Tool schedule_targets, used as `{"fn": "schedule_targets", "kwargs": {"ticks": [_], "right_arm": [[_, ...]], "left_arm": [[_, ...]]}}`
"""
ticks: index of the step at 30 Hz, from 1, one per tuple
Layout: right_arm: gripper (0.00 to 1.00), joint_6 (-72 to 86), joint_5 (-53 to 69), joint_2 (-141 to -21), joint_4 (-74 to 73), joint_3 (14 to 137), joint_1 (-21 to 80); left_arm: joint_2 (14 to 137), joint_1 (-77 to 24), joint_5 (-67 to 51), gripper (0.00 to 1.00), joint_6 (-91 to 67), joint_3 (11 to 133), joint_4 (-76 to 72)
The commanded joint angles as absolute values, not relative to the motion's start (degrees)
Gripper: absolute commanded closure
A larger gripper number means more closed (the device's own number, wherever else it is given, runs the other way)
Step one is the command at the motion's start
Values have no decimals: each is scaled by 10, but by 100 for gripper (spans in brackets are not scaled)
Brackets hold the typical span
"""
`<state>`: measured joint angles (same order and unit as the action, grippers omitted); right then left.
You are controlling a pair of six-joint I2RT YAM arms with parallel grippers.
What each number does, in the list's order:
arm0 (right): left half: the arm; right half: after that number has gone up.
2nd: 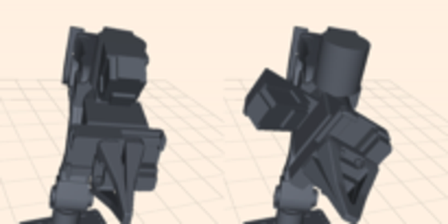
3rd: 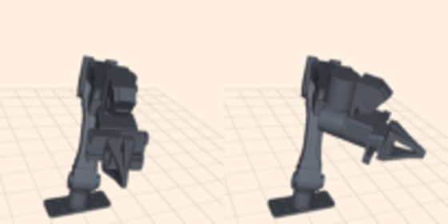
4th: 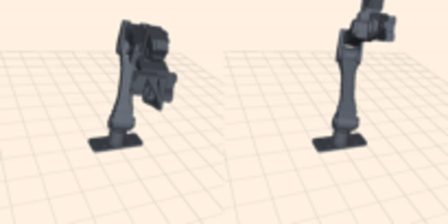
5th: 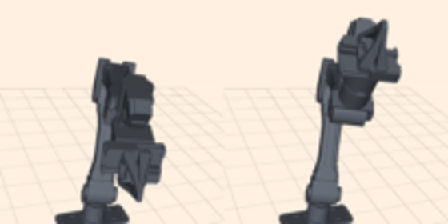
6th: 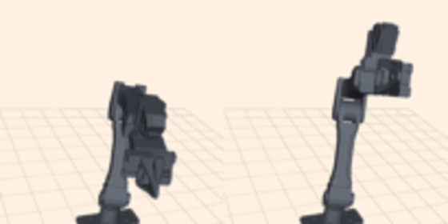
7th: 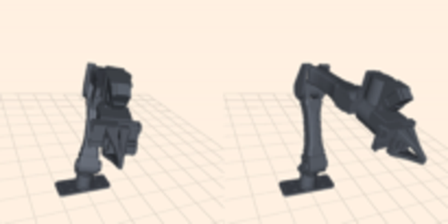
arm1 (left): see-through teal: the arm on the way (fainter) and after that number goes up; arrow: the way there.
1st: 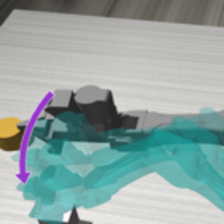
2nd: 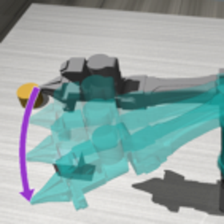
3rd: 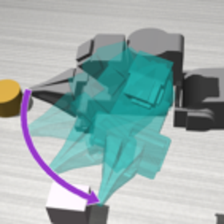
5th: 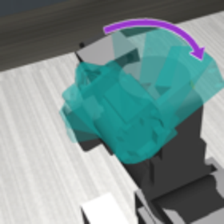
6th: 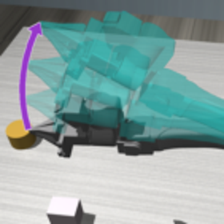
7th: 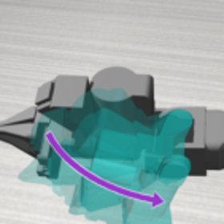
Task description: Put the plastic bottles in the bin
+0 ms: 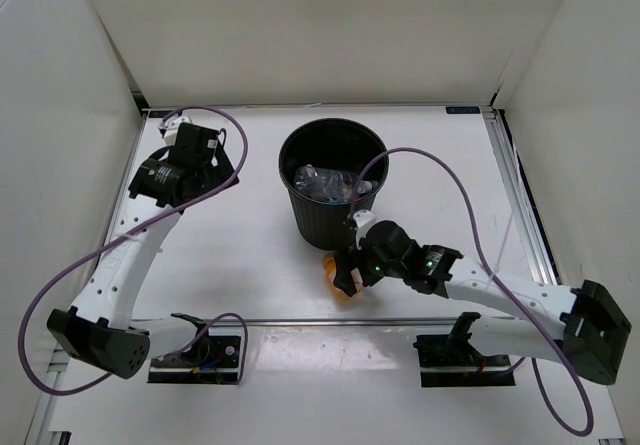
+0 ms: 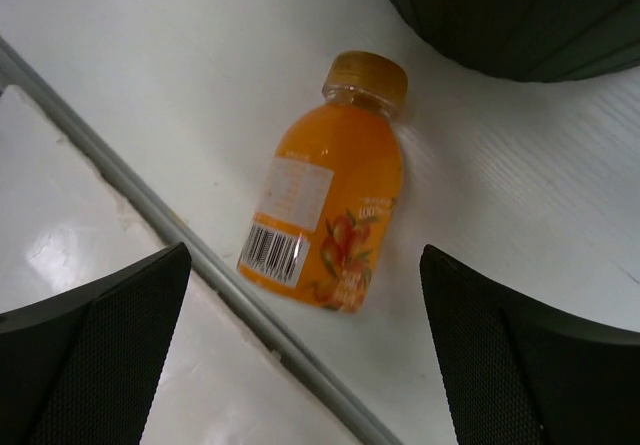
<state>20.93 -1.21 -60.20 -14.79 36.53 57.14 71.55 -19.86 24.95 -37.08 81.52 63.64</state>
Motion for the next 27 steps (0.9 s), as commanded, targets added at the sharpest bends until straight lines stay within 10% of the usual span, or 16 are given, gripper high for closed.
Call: {"fn": "schedule_targets", "kwargs": {"ticks": [1, 8, 15, 27], "right_arm": [[1, 192, -52, -641, -67, 367, 579], [3, 239, -86, -705, -36, 334, 604], [32, 246, -30, -739, -68, 334, 604], [63, 286, 19, -492, -429, 502, 604]], "left_arm": [[687, -189, 246, 0, -378, 817, 655], [687, -189, 246, 0, -373, 817, 680], [669, -189, 241, 0, -379, 773, 680], [592, -178, 221, 0, -418, 671, 608]]}}
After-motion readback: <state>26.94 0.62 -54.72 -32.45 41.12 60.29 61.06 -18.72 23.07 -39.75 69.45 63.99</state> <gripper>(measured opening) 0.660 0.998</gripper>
